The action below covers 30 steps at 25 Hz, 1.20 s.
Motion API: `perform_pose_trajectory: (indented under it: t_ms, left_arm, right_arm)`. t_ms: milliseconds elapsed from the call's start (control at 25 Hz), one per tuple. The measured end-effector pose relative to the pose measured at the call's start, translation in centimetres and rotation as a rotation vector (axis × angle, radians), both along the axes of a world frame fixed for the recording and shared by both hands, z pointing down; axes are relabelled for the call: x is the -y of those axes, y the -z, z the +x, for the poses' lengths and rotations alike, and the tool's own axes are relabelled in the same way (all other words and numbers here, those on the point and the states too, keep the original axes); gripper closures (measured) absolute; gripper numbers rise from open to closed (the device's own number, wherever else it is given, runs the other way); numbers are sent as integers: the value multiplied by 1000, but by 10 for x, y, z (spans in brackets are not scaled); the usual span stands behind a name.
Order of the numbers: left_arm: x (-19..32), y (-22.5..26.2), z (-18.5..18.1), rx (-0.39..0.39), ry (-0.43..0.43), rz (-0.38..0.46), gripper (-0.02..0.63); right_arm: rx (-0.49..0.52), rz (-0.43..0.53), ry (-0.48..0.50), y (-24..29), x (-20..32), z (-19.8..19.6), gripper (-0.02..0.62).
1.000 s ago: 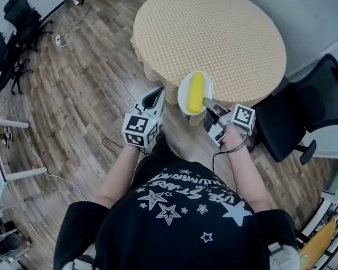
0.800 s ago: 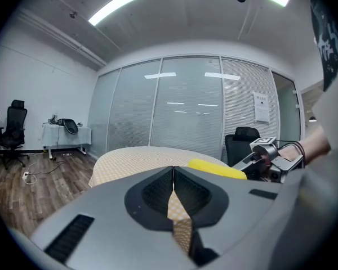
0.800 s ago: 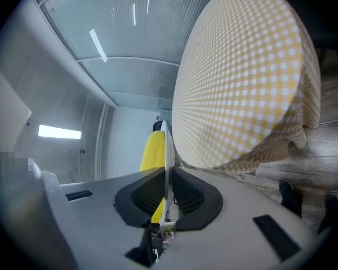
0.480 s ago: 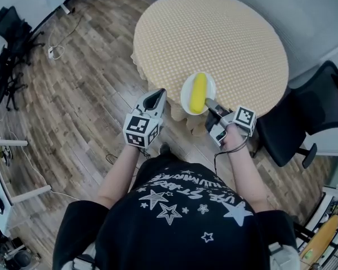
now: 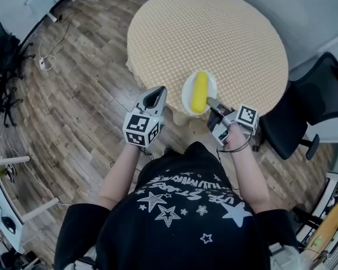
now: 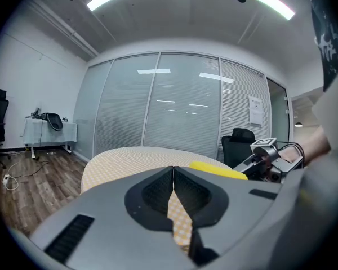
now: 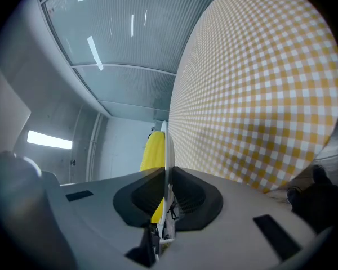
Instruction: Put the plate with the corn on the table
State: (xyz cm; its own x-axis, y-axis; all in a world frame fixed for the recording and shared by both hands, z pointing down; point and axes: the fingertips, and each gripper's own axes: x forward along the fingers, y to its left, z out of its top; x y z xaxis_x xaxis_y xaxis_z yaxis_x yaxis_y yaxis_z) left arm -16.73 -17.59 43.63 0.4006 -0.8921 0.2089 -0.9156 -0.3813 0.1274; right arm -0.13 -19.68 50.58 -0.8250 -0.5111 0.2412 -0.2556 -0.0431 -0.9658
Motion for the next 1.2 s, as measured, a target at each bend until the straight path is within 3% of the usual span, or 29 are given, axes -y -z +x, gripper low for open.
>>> perform_pose_trajectory:
  t_ms: [480, 720, 920, 1200]
  left_arm:
    - [44, -5, 19, 30, -10, -38, 597]
    - [84, 1, 15, 57, 75, -13, 597]
    - [110, 10, -23, 50, 174, -14, 597]
    - [110, -5, -18, 61, 161, -41, 597]
  right_arm:
    - [23, -23, 19, -22, 68, 8, 551]
    - [47, -8, 92, -23, 116, 4, 551]
    - [53, -5, 109, -18, 154, -12, 551]
    - [42, 1, 96, -33, 160, -6, 551]
